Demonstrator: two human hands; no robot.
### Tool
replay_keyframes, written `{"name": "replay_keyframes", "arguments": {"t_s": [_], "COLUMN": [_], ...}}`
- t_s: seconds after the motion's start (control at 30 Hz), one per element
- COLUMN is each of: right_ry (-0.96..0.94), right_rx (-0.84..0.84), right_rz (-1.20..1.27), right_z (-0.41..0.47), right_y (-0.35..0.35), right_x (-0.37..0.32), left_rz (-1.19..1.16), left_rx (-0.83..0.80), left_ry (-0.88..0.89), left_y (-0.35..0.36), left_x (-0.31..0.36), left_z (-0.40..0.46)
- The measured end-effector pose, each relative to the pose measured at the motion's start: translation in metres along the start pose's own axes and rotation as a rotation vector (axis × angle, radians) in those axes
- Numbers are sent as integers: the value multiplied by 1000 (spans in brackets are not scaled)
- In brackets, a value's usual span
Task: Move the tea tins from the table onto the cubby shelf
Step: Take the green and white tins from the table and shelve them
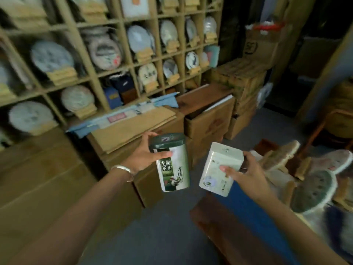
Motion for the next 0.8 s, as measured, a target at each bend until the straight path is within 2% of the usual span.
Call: {"name": "replay_keyframes", "arguments": {"t_s": [0.17, 0.3, 0.53, 0.8], "right_ry": [-108, -198, -359, -499], "right_rx": [-193, -340, -472, -674], "right_rz": [109, 139, 202, 260], "right_z": [29, 34, 19, -7], "right_y": [101, 196, 366, 534], "right_x": [-69, -126, -220, -324], "left_rz": [-91, -170, -103, -96], "left_rx": [268, 423, 652, 898], "left_ry": [36, 65, 130, 169], "left_y": [-114, -211, -363, -492], "left_x": [7, 5, 17, 34], "left_z": [-48, -92, -177, -270]}}
Point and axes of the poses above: each hand's wrist, its own z-axis towards the middle knuckle, its own y-axis out of the palm, x = y × z, the point moved 1 cm from there along z, towards the middle knuckle, and after that the axes turned 1 degree about x, right-handed, at the moved point
